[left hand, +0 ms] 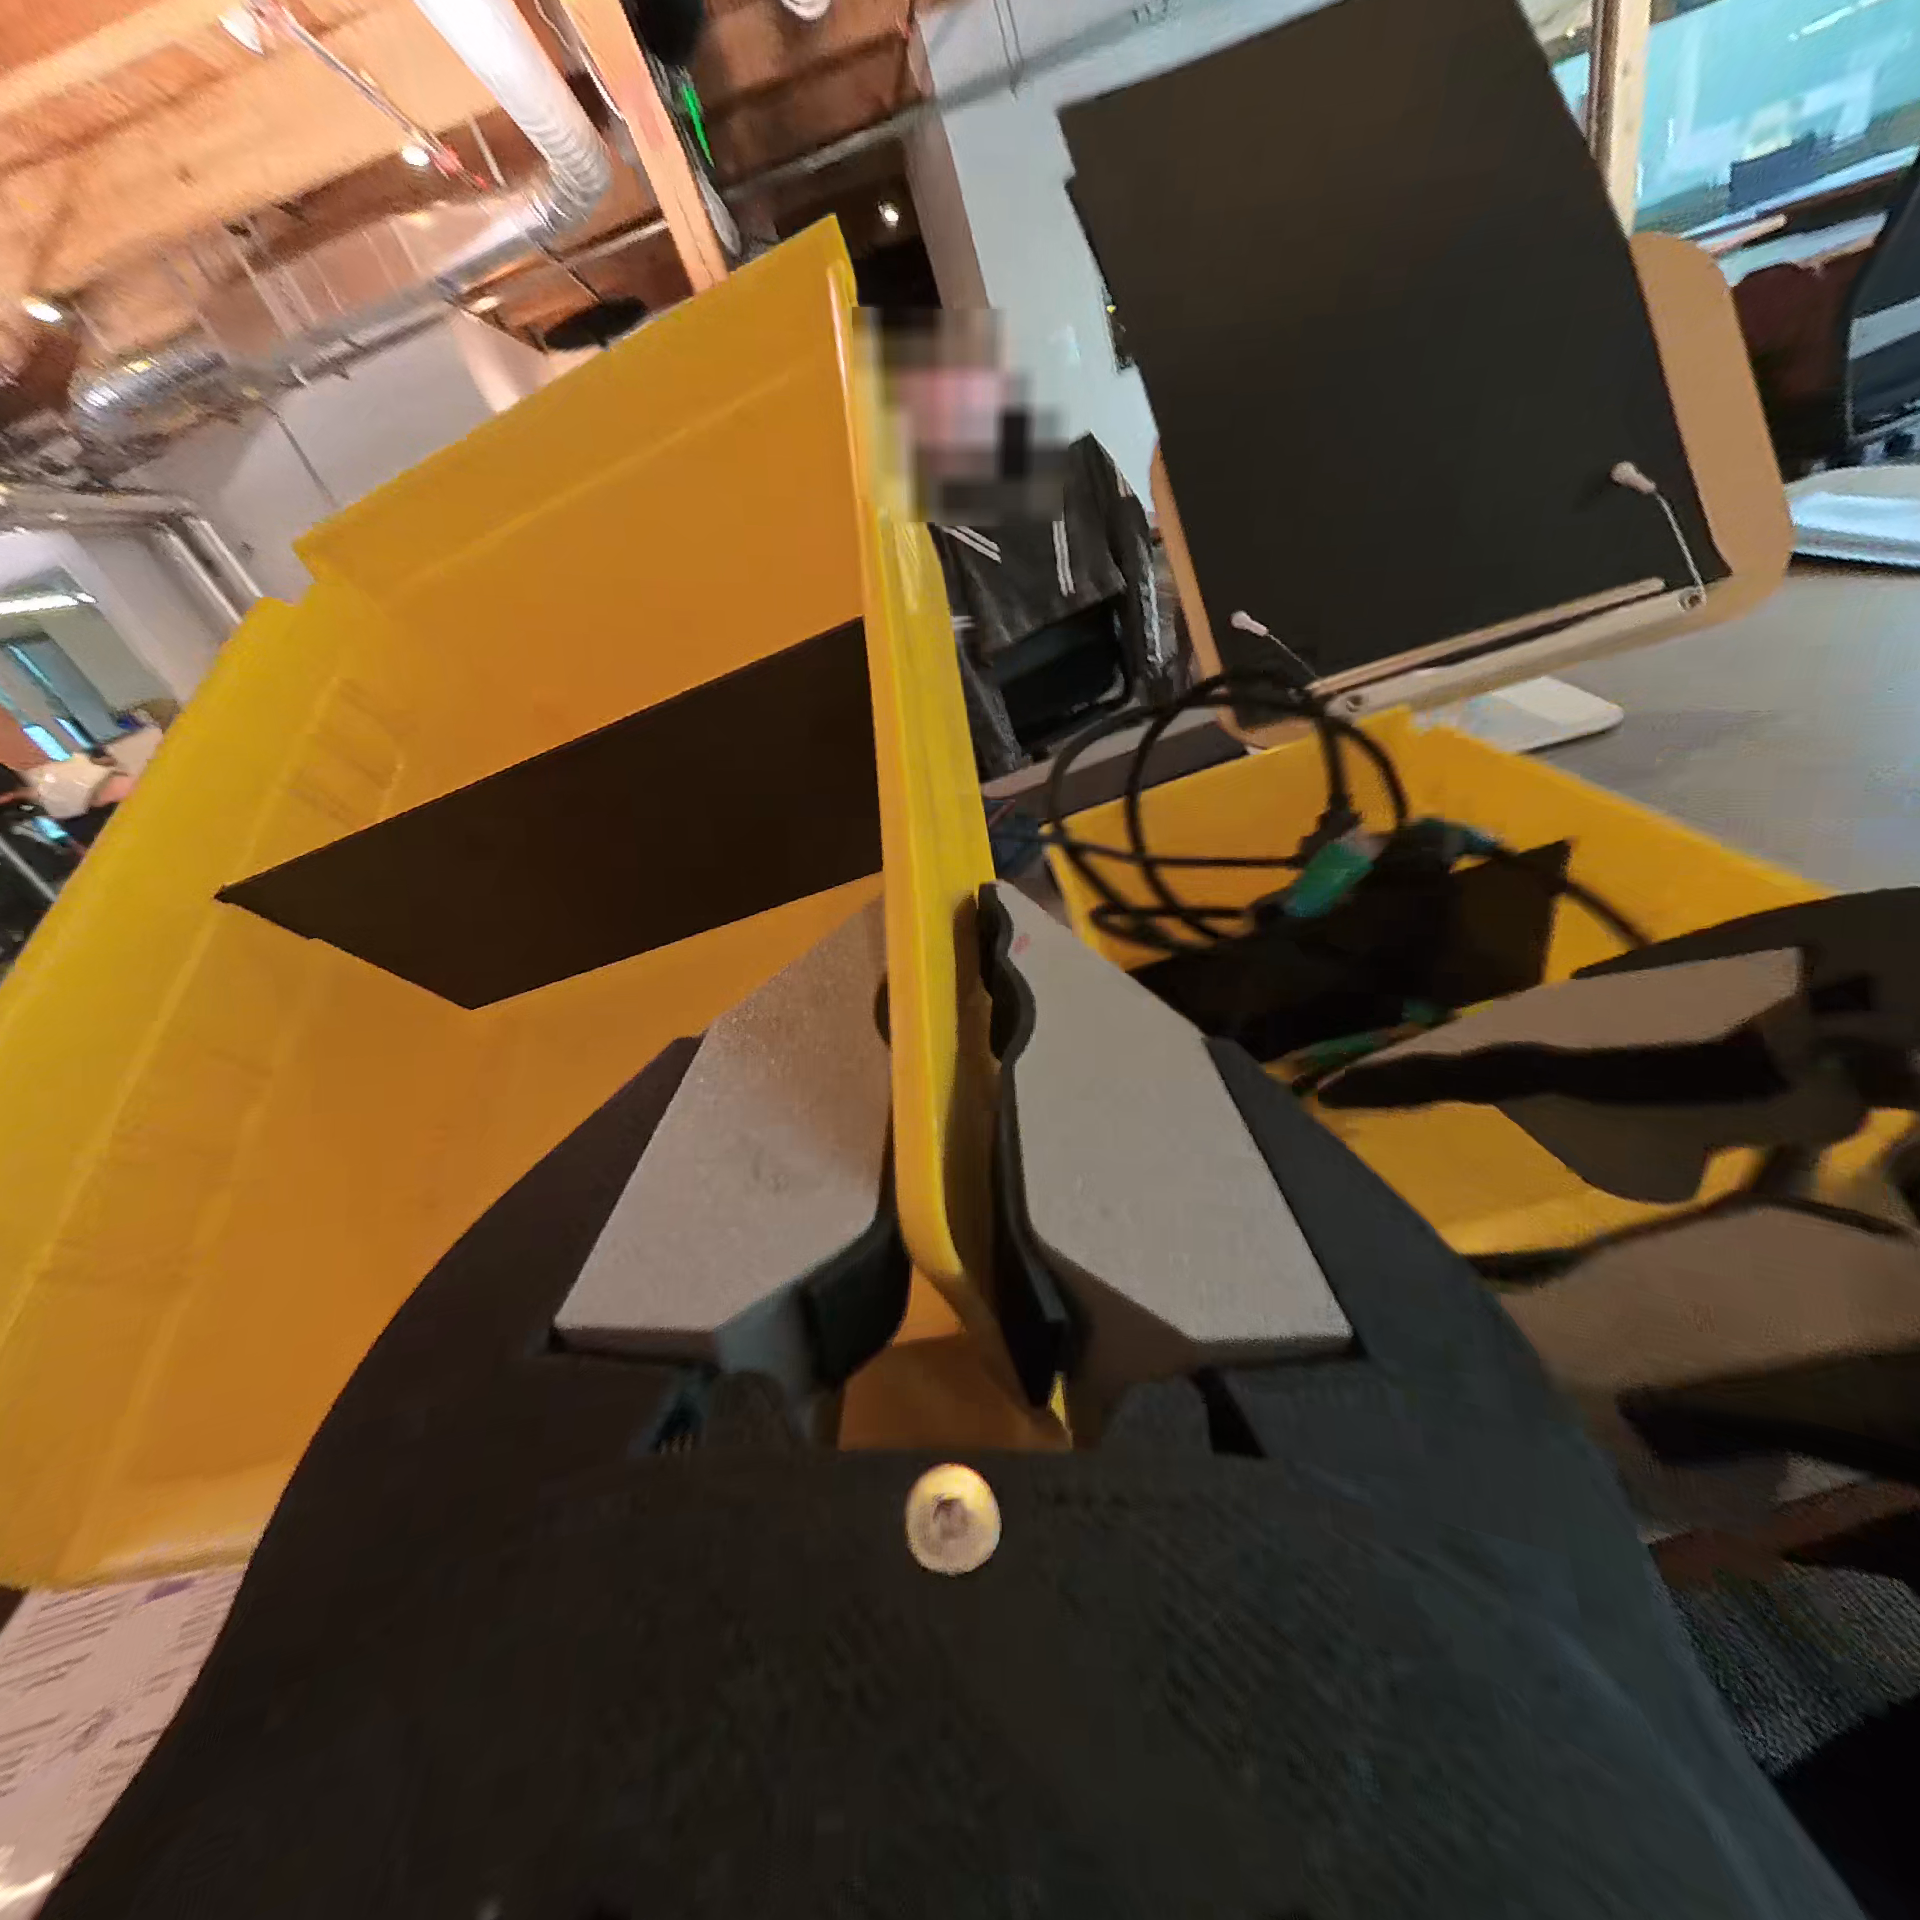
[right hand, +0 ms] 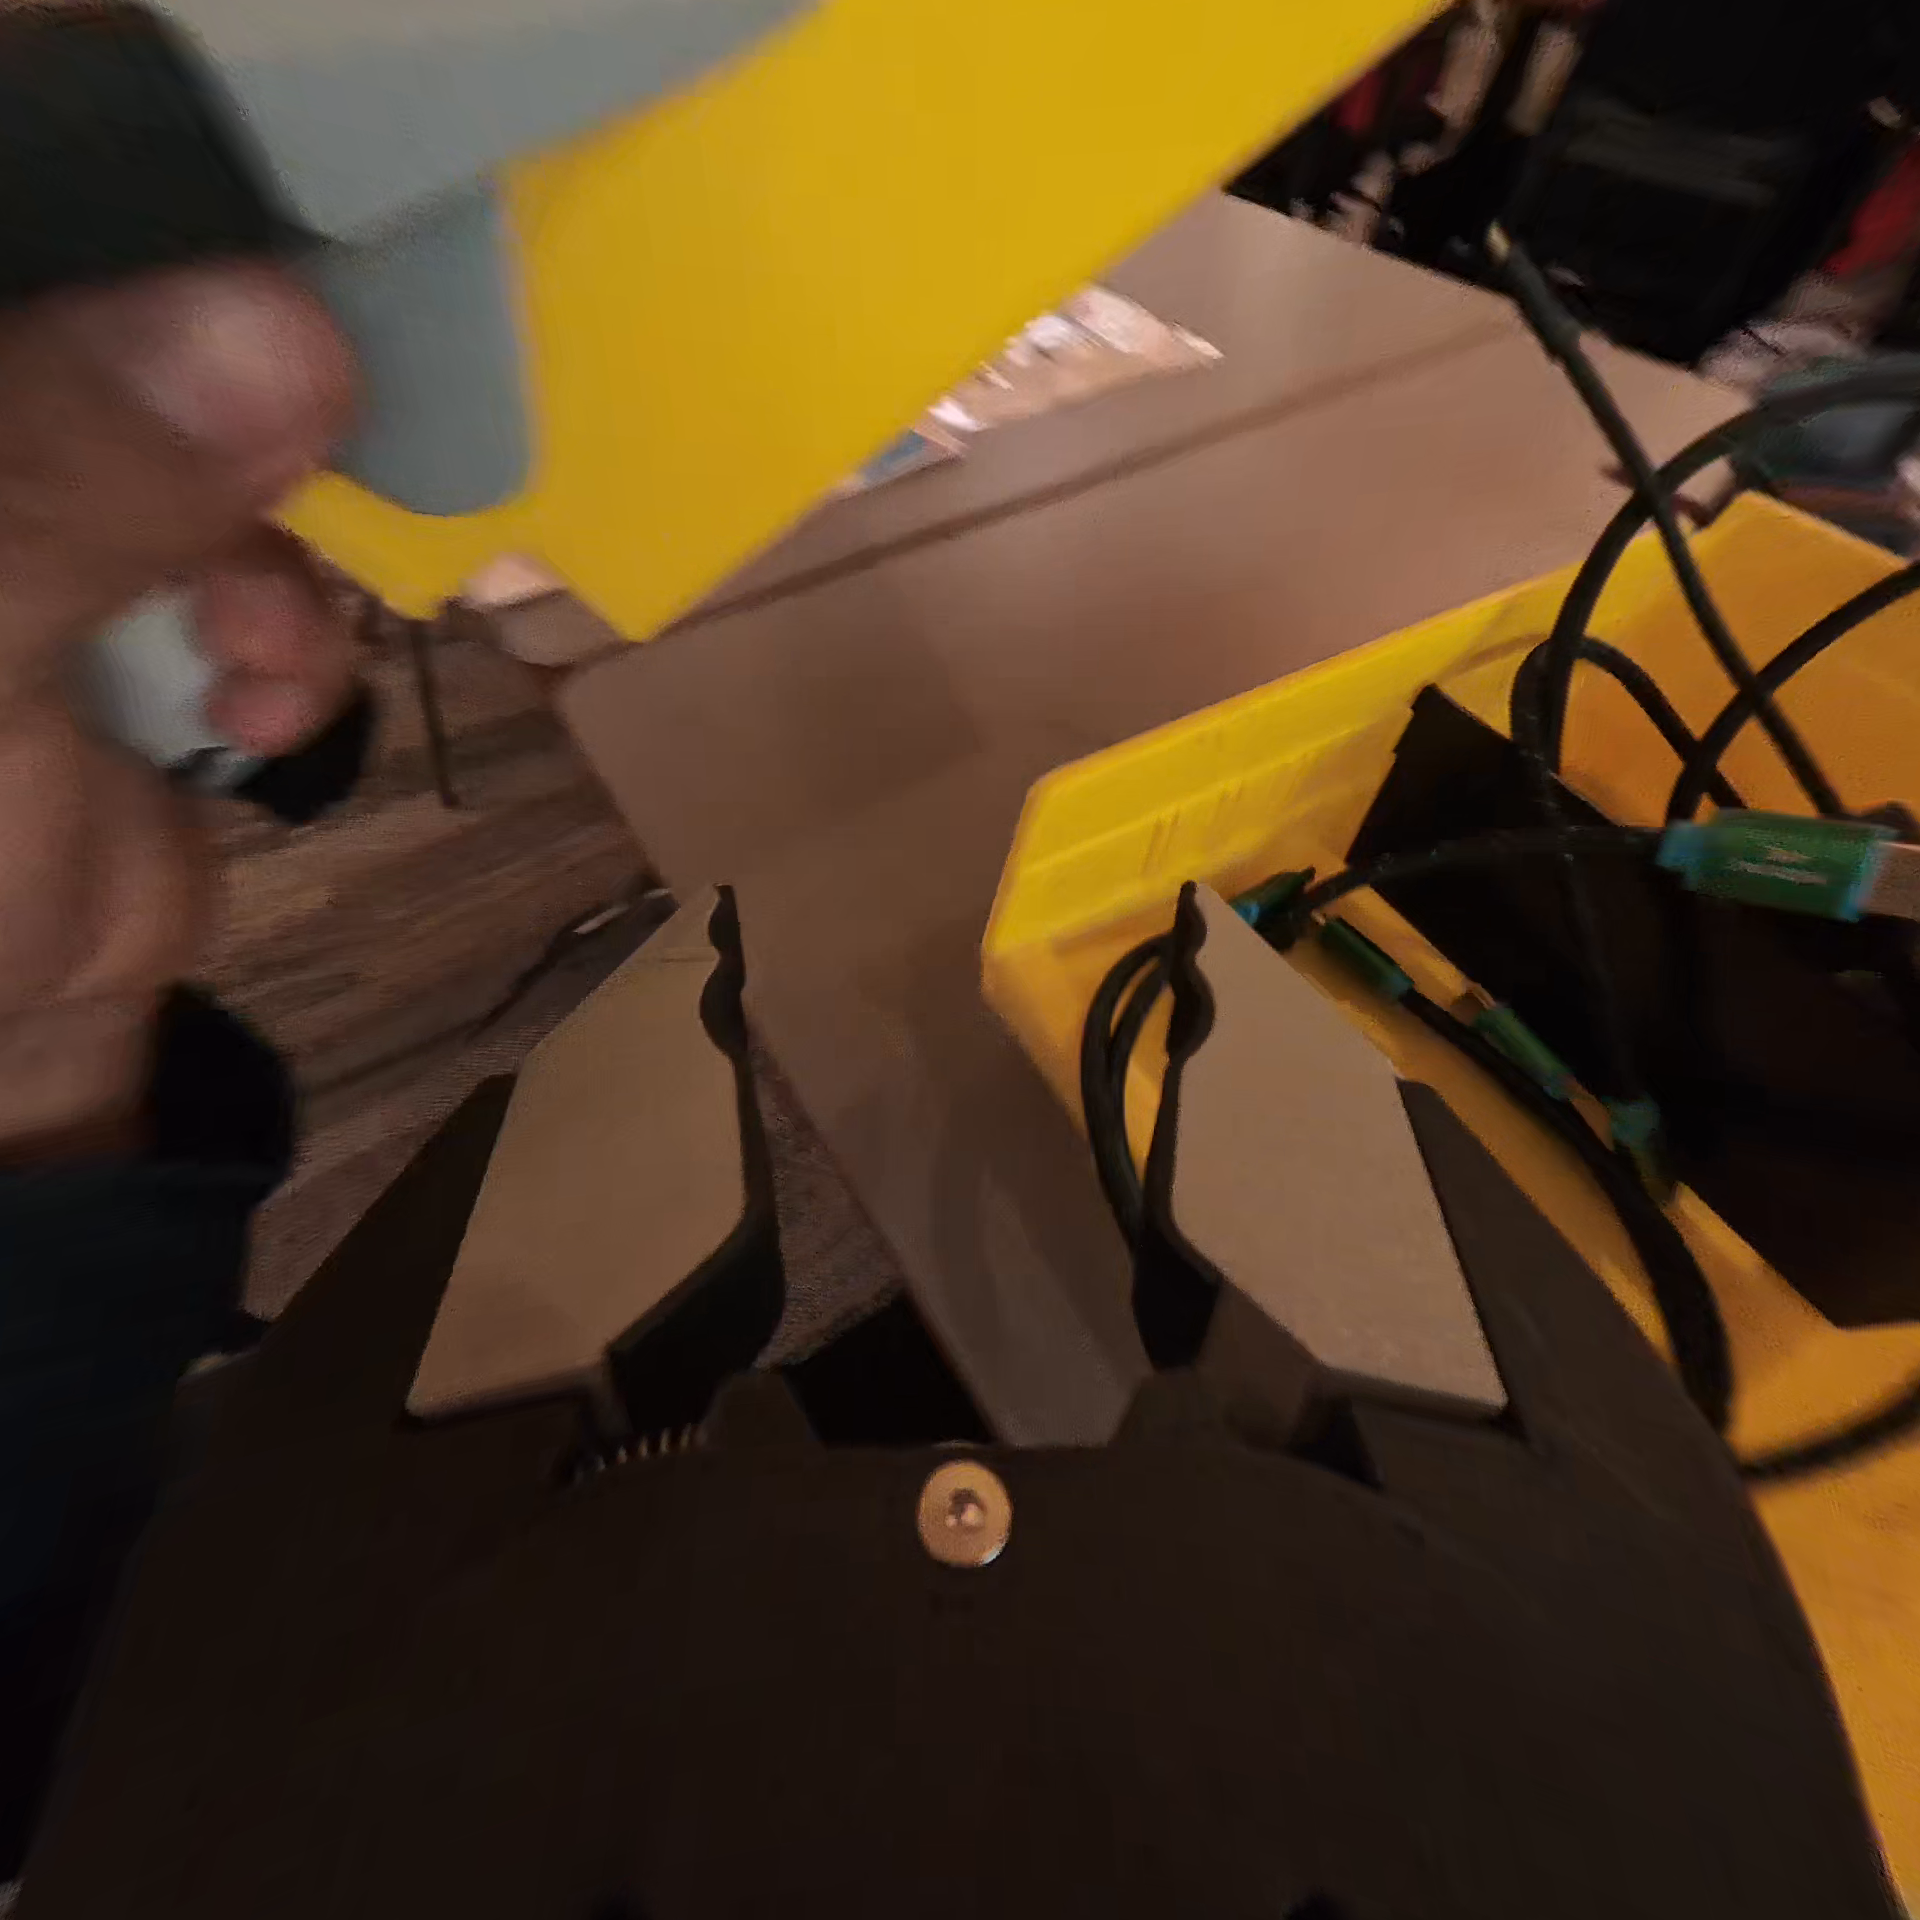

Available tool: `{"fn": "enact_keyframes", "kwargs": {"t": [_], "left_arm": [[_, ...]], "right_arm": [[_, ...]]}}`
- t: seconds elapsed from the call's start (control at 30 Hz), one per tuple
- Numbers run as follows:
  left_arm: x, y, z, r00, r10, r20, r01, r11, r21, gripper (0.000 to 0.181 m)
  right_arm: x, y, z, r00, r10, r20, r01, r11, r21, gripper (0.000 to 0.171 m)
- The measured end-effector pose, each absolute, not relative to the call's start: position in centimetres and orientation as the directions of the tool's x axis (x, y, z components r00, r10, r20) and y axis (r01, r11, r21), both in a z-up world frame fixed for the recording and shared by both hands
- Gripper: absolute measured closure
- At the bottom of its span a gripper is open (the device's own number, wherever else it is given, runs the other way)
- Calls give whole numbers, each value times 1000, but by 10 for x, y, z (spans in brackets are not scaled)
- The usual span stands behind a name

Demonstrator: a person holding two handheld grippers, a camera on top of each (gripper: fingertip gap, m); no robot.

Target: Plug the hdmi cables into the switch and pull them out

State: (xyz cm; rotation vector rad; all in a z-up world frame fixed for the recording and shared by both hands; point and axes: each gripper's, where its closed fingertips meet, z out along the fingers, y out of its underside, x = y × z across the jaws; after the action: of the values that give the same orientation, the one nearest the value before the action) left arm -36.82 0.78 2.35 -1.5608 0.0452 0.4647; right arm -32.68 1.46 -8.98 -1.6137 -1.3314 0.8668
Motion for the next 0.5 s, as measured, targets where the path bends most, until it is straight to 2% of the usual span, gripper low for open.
{"fn": "enact_keyframes", "kwargs": {"t": [0.13,0.2,0.27,0.33,0.4,0.5], "left_arm": [[-371,-23,49,898,297,-326,-342,4,-940,177],[-363,-28,52,884,300,-359,-373,-8,-928,177],[-347,-26,55,878,283,-386,-406,15,-914,177],[-321,-20,57,878,230,-419,-436,28,-899,177],[-285,-11,56,888,144,-436,-447,49,-893,177],[-219,13,43,885,-19,-466,-463,82,-882,177]], "right_arm": [[-298,-31,-57,7,1000,16,340,12,-940,87],[-268,-37,-52,-87,996,27,344,55,-937,76],[-238,-20,-50,-89,995,32,351,62,-934,86],[-207,6,-49,-65,998,27,367,49,-929,86],[-176,37,-43,-15,1000,16,371,21,-928,93],[-129,76,-16,60,998,-7,348,-27,-937,88]]}}
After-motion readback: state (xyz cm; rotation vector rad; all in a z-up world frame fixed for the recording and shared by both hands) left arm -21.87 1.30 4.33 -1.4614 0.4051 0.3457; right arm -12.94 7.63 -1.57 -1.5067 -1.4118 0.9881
